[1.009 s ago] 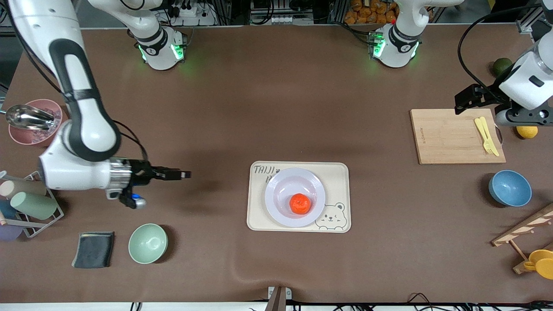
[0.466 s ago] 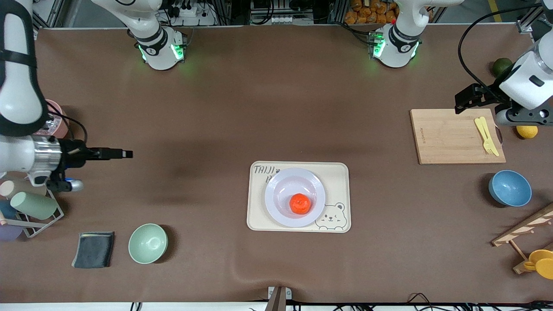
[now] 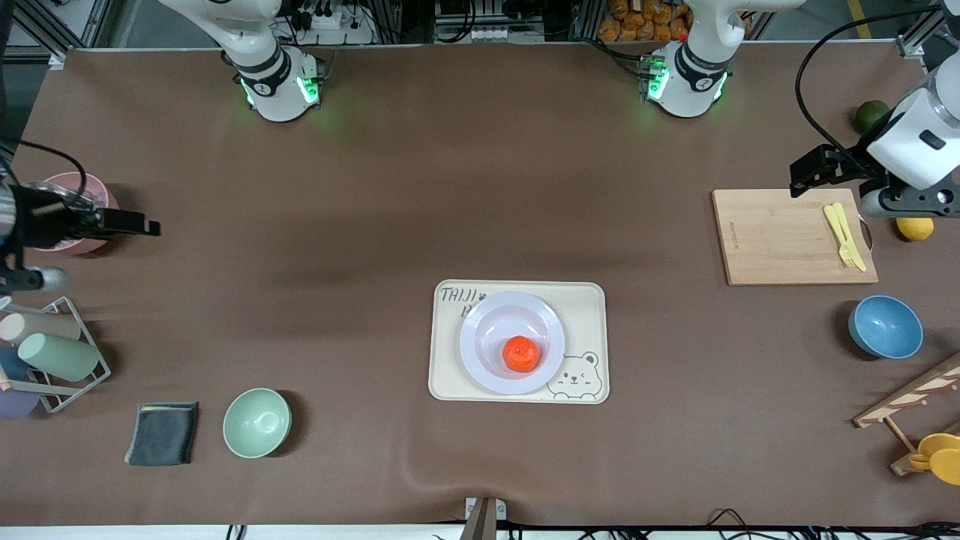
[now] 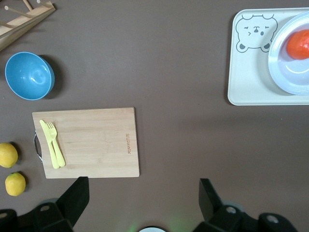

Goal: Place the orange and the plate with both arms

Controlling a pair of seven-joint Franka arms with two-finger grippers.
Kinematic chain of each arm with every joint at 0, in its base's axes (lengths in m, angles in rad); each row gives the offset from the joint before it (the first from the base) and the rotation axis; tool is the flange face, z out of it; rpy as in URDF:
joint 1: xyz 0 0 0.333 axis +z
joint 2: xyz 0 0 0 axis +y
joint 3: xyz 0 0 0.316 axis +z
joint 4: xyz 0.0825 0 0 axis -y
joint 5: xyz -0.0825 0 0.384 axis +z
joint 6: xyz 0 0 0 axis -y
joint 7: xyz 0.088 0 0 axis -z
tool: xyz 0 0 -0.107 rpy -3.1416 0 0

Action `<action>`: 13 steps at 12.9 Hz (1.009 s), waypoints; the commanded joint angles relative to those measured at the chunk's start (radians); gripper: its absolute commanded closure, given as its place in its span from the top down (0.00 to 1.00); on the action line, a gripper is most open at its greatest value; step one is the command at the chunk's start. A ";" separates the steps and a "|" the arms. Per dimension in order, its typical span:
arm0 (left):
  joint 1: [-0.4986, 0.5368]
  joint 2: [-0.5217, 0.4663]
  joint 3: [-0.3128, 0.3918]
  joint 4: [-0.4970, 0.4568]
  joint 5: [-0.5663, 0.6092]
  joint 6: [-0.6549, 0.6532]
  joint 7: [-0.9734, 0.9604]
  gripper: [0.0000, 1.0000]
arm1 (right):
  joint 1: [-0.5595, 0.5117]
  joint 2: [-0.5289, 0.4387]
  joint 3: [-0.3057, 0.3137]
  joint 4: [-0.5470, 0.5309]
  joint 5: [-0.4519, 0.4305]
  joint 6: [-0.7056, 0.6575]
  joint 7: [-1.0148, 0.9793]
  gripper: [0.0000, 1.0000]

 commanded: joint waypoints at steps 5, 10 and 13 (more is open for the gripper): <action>0.005 -0.007 -0.001 0.010 -0.021 -0.026 -0.009 1.00 | -0.001 -0.046 0.000 0.006 -0.087 0.042 -0.005 1.00; 0.005 -0.007 -0.001 0.010 -0.019 -0.026 -0.009 1.00 | -0.015 -0.129 0.002 -0.067 -0.124 0.083 0.032 1.00; 0.005 -0.007 -0.001 0.010 -0.021 -0.026 -0.009 1.00 | -0.004 -0.297 0.002 -0.319 -0.116 0.245 0.035 1.00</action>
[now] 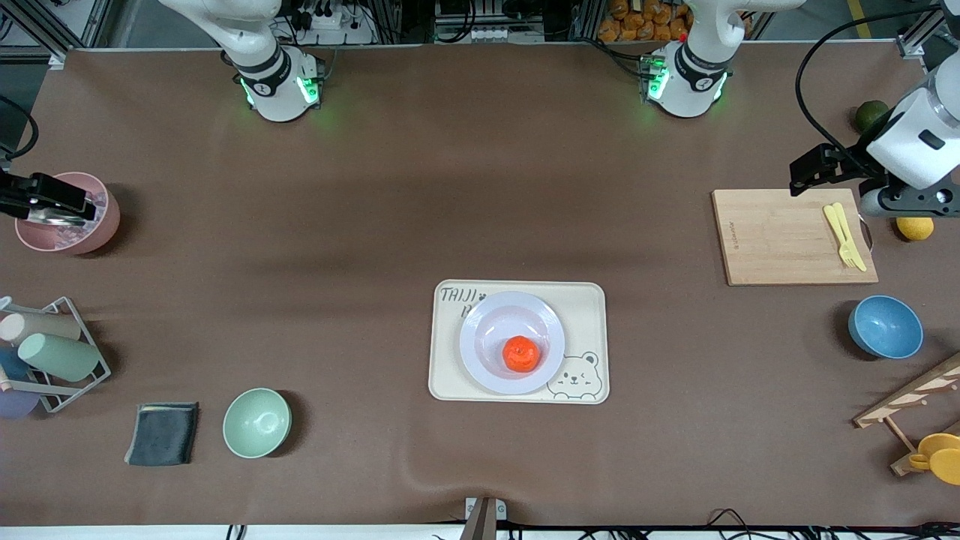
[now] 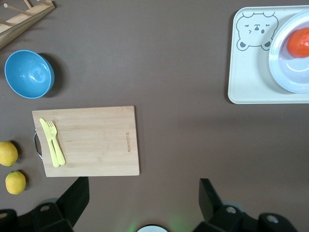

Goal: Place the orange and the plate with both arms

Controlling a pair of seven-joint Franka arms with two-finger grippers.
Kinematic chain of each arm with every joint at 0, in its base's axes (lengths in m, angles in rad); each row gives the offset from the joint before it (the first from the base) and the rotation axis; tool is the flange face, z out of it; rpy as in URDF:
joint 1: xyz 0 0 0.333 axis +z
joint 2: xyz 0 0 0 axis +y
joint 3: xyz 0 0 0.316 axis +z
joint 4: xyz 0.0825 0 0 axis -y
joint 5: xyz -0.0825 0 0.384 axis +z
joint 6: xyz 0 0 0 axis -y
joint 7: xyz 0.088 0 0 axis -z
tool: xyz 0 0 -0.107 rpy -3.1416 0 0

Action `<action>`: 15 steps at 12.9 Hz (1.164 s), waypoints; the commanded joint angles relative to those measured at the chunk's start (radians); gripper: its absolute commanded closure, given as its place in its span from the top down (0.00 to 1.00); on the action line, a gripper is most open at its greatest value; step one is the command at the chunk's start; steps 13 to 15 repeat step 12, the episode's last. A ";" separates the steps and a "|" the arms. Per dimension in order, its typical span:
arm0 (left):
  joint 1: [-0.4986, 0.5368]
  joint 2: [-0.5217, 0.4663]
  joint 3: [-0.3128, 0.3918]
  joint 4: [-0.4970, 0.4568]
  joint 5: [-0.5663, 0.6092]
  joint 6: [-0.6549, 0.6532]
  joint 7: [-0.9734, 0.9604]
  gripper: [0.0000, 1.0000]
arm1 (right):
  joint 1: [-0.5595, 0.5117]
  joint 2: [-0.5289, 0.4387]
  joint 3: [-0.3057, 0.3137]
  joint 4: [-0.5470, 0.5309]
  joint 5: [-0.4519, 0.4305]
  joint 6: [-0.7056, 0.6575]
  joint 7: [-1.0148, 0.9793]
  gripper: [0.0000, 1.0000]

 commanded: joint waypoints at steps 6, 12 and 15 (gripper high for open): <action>0.004 -0.007 -0.001 0.010 -0.020 -0.019 -0.009 1.00 | 0.108 -0.175 -0.133 -0.246 -0.008 0.142 0.006 1.00; 0.004 -0.007 -0.003 0.010 -0.019 -0.019 -0.009 1.00 | 0.093 -0.145 -0.102 -0.193 0.006 0.148 0.009 1.00; 0.004 -0.007 -0.003 0.010 -0.019 -0.019 -0.009 1.00 | 0.093 -0.145 -0.102 -0.193 0.006 0.148 0.009 1.00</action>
